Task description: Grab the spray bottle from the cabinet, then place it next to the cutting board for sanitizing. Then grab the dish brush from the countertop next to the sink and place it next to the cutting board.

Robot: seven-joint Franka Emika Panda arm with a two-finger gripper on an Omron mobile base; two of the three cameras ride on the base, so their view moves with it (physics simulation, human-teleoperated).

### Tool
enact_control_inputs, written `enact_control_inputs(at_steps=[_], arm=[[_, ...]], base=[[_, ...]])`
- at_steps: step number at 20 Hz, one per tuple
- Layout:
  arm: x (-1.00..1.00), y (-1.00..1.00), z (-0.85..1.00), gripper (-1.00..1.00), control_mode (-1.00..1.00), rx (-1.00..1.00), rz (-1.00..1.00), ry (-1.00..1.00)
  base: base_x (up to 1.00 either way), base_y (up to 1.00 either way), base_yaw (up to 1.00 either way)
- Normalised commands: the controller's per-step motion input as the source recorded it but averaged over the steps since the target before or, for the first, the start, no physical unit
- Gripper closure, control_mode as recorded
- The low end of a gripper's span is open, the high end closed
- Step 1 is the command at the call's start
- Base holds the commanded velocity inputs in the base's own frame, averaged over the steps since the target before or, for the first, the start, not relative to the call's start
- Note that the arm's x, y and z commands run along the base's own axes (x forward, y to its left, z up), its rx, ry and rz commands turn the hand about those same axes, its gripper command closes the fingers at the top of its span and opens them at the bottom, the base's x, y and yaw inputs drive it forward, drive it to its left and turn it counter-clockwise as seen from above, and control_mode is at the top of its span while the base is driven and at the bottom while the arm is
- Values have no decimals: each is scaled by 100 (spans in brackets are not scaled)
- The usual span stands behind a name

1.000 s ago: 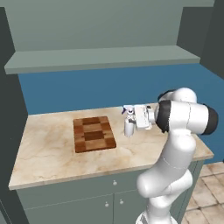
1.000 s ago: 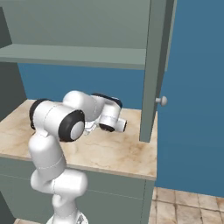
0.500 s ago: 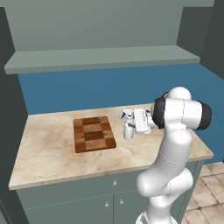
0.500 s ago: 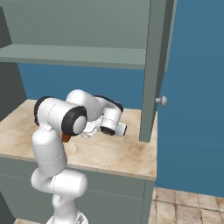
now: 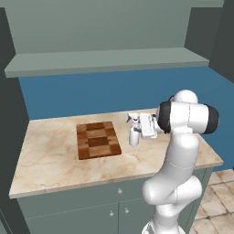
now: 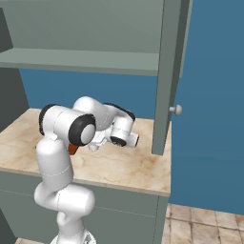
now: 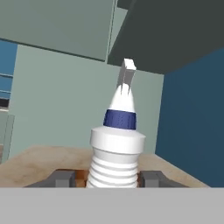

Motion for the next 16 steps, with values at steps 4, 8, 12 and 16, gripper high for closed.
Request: enact_control_inputs(at_steps=[4,8,12,16], arm=[[0,0,-3,-100,-100,0,0,0],[0,0,0,-100,-100,0,0,0],[0,0,0,-100,-100,0,0,0],[-6,-10,0,-100,-100,1,0,0]], base=[[0,0,0],[0,0,0],[0,0,0],[0,0,0]])
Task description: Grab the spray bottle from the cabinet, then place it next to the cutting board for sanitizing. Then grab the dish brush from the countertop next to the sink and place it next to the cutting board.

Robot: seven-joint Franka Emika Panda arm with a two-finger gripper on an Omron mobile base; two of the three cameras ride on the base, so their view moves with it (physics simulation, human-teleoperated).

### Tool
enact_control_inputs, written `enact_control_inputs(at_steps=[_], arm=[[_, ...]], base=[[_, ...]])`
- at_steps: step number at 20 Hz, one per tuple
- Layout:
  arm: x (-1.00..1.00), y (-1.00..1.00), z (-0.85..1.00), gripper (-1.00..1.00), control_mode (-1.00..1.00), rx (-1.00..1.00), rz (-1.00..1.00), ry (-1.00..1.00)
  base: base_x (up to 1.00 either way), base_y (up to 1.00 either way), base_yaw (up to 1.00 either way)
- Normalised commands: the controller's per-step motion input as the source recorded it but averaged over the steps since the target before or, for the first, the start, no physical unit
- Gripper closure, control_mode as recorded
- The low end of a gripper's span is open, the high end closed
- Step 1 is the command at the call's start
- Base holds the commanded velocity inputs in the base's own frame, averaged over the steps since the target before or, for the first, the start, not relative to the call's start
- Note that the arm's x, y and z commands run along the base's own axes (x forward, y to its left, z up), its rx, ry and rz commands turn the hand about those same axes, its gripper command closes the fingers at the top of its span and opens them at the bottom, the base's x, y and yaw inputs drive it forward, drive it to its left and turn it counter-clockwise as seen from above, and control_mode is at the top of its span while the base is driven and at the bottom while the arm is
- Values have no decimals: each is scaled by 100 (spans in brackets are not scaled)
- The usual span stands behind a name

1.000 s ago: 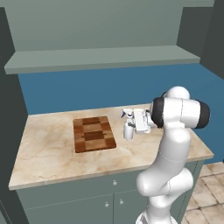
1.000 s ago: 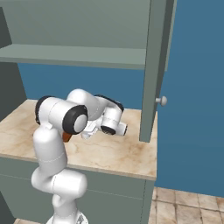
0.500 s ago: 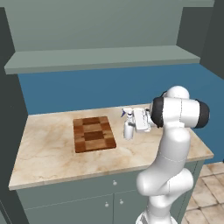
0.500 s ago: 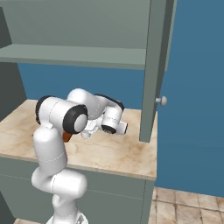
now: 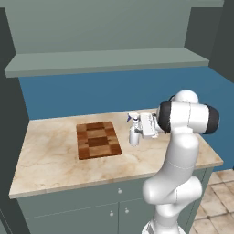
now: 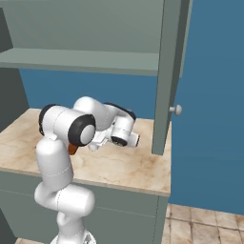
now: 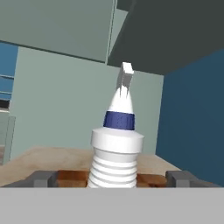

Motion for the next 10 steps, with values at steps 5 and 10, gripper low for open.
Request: enact_control_inputs(at_steps=[5,10], arm=[[-18,-29,0,-100,-100,4,0,0],[-32,-31,9,-100,-100,5,0,0]], base=[[0,0,0],[0,0,0]])
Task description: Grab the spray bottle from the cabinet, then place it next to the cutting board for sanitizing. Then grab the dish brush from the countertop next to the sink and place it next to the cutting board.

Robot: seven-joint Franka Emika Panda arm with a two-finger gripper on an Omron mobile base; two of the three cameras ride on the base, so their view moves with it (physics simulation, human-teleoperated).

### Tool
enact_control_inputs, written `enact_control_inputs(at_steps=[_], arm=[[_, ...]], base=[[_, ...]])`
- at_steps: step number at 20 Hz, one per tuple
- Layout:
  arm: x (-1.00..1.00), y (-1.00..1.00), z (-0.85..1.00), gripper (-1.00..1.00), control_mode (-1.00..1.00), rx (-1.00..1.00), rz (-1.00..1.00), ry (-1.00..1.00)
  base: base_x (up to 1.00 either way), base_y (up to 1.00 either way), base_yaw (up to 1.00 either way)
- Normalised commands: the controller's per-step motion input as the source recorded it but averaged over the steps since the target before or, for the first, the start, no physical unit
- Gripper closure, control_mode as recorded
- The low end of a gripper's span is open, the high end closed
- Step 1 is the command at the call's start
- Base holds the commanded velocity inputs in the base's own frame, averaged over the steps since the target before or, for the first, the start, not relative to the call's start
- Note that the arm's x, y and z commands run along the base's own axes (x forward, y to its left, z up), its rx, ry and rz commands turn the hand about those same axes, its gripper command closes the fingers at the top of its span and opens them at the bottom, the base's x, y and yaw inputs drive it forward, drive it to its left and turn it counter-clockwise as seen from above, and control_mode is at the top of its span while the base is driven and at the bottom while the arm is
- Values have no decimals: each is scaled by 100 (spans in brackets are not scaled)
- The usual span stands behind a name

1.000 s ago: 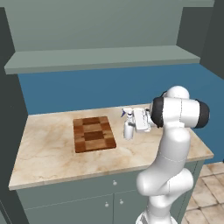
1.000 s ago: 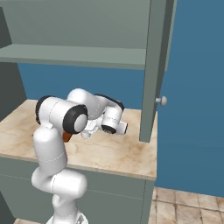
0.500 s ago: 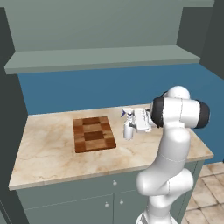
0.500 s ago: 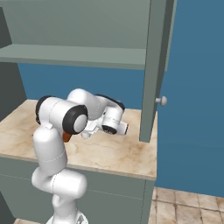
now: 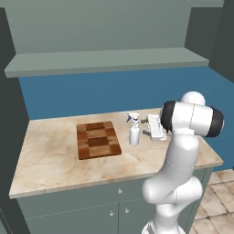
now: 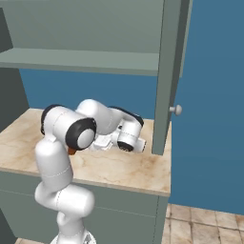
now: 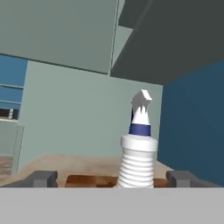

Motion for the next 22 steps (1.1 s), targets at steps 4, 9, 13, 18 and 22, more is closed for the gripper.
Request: enact_control_inputs(at_steps=[4,9,13,18,22], arm=[[-39,-20,25,-100,-100,4,0,0],[-49,-1,49,-100,-100,0,-1,3],[-61,0,57,-100,-100,0,-8,8],[-56,6,53,-100,-100,-1,-15,14],[-36,15,59,-100,-100,-7,-22,25]], base=[[0,0,0],[0,0,0],[0,0,0],[0,0,0],[0,0,0]])
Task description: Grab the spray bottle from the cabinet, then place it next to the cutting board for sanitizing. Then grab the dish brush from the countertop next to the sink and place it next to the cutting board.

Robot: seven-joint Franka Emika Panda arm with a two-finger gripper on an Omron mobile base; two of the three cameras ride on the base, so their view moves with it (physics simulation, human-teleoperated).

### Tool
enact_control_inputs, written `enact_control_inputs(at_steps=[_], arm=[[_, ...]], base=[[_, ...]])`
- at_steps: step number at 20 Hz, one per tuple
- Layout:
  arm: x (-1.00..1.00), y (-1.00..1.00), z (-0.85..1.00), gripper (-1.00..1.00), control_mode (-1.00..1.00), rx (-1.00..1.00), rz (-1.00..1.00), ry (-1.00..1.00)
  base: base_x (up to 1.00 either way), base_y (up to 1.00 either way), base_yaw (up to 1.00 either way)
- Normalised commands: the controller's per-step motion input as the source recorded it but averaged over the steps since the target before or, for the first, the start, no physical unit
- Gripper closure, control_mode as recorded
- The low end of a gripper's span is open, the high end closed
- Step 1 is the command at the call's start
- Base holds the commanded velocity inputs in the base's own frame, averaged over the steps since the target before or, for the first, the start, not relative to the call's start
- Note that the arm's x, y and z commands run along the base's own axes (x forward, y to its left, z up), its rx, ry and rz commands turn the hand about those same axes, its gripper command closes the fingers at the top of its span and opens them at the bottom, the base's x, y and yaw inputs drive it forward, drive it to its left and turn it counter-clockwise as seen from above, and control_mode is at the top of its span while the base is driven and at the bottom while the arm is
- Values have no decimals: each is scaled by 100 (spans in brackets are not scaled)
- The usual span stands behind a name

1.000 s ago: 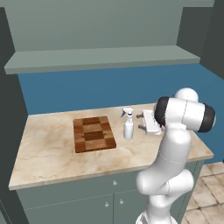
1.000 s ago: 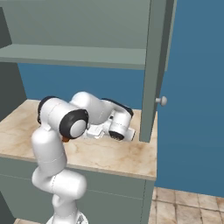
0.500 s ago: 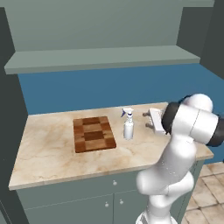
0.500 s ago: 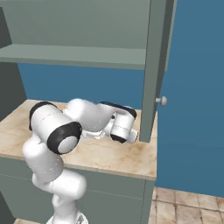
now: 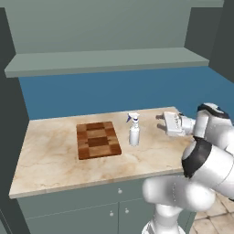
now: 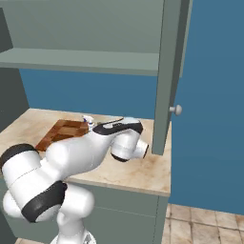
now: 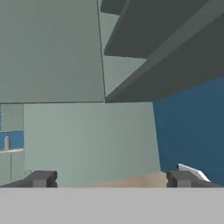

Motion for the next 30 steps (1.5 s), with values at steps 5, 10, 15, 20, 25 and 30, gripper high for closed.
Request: enact_control_inputs(at_steps=[5,10,15,20,25,30], arm=[[-53,4,55,-100,-100,-13,-19,26],[-62,22,53,-100,-100,-28,-11,15],[-54,24,74,-100,-100,-32,-17,11],[-46,1,67,-100,-100,-36,-27,19],[-8,0,31,-100,-100,-42,-37,24],[-1,-20,9,-100,-100,-27,-36,6]], base=[[0,0,0],[0,0,0],[0,0,0],[0,0,0],[0,0,0],[0,0,0]])
